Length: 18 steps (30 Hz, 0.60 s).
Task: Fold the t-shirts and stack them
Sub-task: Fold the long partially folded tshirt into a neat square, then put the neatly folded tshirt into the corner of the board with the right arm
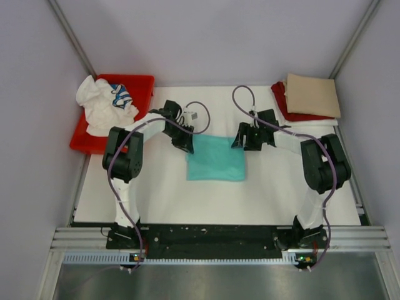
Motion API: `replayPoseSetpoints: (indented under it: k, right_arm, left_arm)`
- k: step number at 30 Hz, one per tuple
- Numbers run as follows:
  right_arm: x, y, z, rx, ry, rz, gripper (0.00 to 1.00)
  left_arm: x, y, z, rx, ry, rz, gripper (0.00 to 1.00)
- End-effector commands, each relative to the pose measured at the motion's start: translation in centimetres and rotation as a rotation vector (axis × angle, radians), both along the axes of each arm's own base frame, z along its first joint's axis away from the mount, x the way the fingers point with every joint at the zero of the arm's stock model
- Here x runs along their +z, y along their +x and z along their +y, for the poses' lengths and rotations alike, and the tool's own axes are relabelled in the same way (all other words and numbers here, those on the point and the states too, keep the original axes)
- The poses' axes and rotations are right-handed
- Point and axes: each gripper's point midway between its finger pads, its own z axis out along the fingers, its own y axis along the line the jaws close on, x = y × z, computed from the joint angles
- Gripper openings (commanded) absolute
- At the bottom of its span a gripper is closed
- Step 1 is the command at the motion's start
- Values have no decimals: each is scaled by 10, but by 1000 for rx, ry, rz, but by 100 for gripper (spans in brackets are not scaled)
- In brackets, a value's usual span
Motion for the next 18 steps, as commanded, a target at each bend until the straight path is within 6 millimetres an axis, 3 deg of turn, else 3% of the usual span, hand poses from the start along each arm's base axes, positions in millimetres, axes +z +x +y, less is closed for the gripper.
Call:
replayPoseSetpoints:
  k: [1,3,9,11,14,18]
  right_arm:
    - [-14,5,9,12,67,12,68]
    - [-20,3,14,13,103,33,68]
    - [-25,7,25,-2,189,33,61]
    - [-27,10,27,-7,206,38,51]
    - [-26,14,30,-14,258,55,27]
    - [-23,16,32,-12,290,44,3]
  left_arm:
    - [1,3,-18,-1,-107,35,18]
    - [0,3,-18,-2,-128,51,0]
    - [-12,8,-2,41,-160,101,0]
    - [-18,8,2,54,-158,123,0]
    - [-24,6,4,51,-147,134,0]
    - [-27,7,7,55,-136,137,0]
